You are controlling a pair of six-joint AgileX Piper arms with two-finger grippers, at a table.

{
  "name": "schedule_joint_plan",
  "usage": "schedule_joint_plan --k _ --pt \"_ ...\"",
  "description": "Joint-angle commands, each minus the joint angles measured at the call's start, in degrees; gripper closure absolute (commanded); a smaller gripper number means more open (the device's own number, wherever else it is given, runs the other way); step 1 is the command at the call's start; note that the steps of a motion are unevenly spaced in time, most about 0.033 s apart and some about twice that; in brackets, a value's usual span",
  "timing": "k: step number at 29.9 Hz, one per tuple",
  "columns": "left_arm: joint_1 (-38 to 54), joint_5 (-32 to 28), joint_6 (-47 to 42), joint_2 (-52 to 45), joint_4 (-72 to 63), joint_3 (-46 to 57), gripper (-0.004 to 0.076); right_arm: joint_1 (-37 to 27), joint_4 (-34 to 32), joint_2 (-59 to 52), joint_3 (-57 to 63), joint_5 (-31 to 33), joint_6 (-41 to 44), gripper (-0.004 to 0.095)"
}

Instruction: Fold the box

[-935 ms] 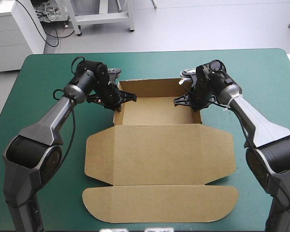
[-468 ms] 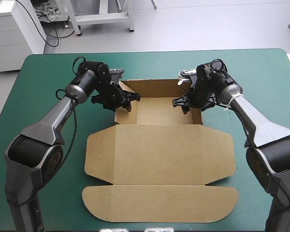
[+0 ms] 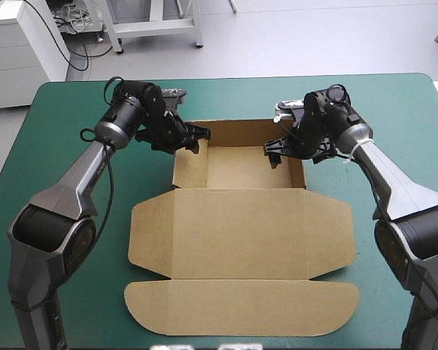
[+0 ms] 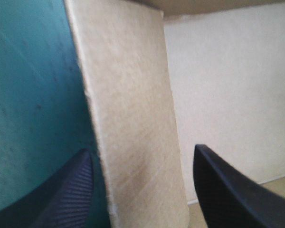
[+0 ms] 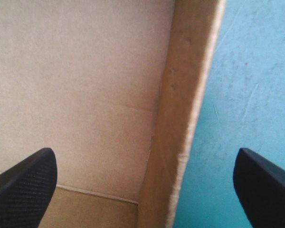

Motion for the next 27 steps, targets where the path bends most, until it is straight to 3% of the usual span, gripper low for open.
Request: schedule_joint_plan --k 1,8,10,12,16,21,27 --pt "-0.17 2.17 -0.2 -3.77 1.17 -6.87 0.0284 -0.56 0.66 -4.44 -4.63 -0.86 -0.52 -0.0018" --pt "-0.17 2.17 2.21 -5.97 -1.41 -15.95 0.0286 -0.56 0.18 -11.54 -5.38 -0.77 -1.25 -0.0018" --pt "-0.17 2.27 5.45 -7.62 -2.26 -16.08 0.0323 -0.56 -0.36 -13.96 -3.65 -0.77 -1.41 -0.0018" --pt "-0.17 2.26 7.22 -9.38 -2.26 -16.08 0.0413 -0.56 -1.88 -16.65 -1.47 -0.77 -1.39 -0.0018" --pt "-0.17 2.26 9.25 -13.58 -1.62 -16.08 0.0713 -0.56 -2.83 -21.76 3.84 -0.77 -1.39 -0.0018" --pt "-0.17 2.26 10.05 -19.9 -1.32 -14.17 0.0731 -0.56 -2.83 -25.45 6.5 -0.77 -1.8 -0.0018" --pt "-0.17 2.26 11.67 -31.38 2.3 -3.82 0.0731 -0.56 -2.83 -25.25 6.5 -0.87 -1.8 -0.0018"
